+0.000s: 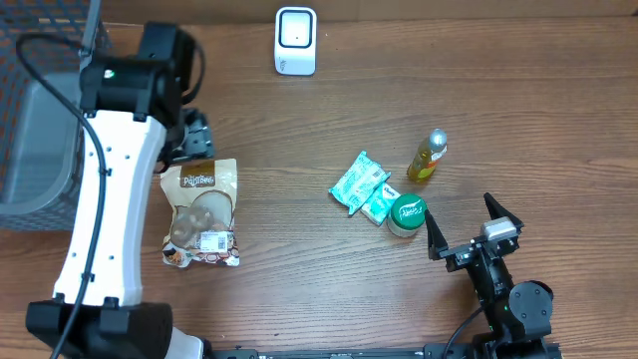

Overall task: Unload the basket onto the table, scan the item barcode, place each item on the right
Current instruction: 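Move the left gripper left and grasp the brown snack bag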

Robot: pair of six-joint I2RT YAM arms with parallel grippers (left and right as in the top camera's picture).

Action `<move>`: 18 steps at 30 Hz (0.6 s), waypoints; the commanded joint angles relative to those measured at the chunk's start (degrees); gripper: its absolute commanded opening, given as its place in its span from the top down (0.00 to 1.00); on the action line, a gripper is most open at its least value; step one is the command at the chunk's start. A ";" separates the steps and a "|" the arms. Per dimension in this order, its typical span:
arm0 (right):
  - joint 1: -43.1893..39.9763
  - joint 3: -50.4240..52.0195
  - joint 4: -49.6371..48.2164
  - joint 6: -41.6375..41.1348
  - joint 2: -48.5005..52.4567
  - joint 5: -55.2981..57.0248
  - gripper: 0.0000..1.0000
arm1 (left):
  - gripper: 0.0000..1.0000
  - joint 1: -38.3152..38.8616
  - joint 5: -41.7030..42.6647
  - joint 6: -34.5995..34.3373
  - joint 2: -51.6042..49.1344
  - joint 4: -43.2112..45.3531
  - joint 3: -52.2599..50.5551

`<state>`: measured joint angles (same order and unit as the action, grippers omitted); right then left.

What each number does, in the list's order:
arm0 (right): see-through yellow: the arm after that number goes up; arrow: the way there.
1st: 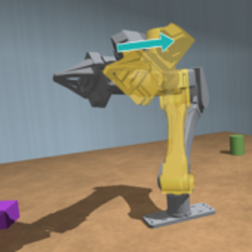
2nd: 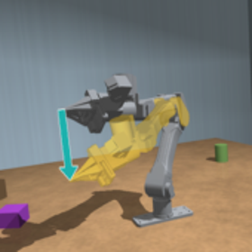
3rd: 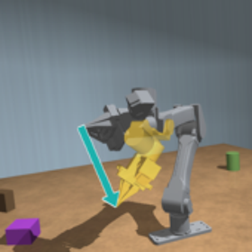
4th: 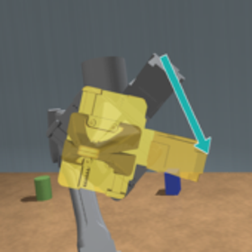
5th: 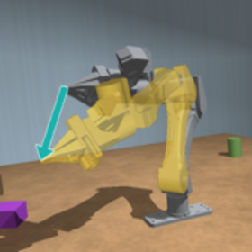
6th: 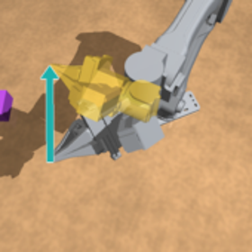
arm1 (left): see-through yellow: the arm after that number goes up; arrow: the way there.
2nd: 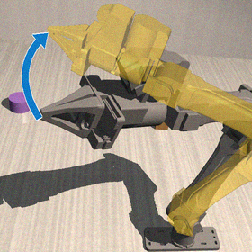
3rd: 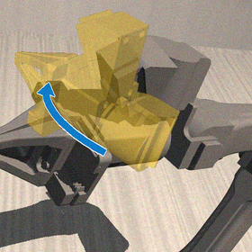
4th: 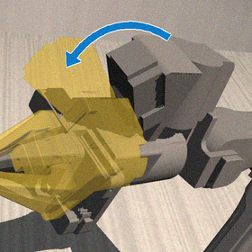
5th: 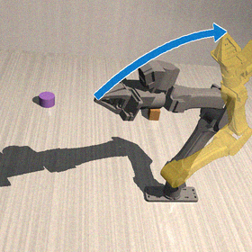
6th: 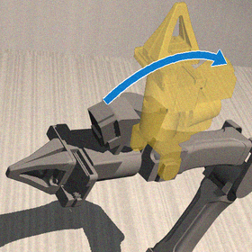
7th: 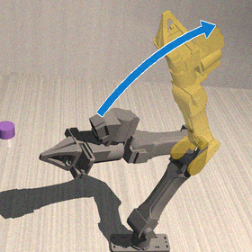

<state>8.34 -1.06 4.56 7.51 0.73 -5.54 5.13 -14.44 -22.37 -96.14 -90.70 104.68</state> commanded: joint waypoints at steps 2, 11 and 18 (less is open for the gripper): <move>-0.17 0.61 -0.17 -0.13 -0.57 0.35 0.00 | 0.21 -3.39 2.03 -1.03 4.09 3.48 -8.98; -0.17 0.59 -0.17 -0.13 -0.57 0.35 0.00 | 0.20 -3.93 5.14 -0.37 5.35 15.54 -29.27; -0.17 0.61 -0.17 -0.13 -0.57 0.35 0.00 | 0.17 -4.83 5.46 -0.61 5.35 27.69 -41.62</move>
<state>8.32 -1.06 4.56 7.51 0.73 -5.56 0.95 -9.63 -22.37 -91.90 -64.49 65.67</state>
